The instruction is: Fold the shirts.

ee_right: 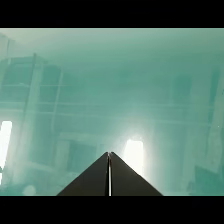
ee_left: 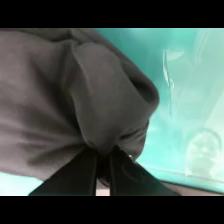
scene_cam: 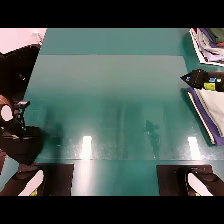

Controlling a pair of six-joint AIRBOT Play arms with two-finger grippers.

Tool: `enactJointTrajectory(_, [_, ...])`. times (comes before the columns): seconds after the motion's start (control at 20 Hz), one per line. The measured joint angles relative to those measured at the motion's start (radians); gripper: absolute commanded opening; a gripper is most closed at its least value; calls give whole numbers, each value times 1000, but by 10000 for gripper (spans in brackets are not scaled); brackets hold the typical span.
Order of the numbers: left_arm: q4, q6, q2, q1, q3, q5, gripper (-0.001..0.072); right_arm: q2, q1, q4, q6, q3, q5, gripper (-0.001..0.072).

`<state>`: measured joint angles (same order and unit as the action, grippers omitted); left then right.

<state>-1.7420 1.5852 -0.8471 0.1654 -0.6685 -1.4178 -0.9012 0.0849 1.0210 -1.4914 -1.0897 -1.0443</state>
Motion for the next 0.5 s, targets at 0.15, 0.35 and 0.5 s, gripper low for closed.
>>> enactJointTrajectory(0.15, [26,8,8,0,-156,-19,28,1,0,-2,0,-10,16,17])
enactJointTrajectory(0.35, [174,-4,13,2,-506,-49,27,2,0,-5,0,-92,37,17])
enactJointTrajectory(0.5, [373,-36,14,1,-737,-18,27,-14,0,-3,0,-195,55,18])
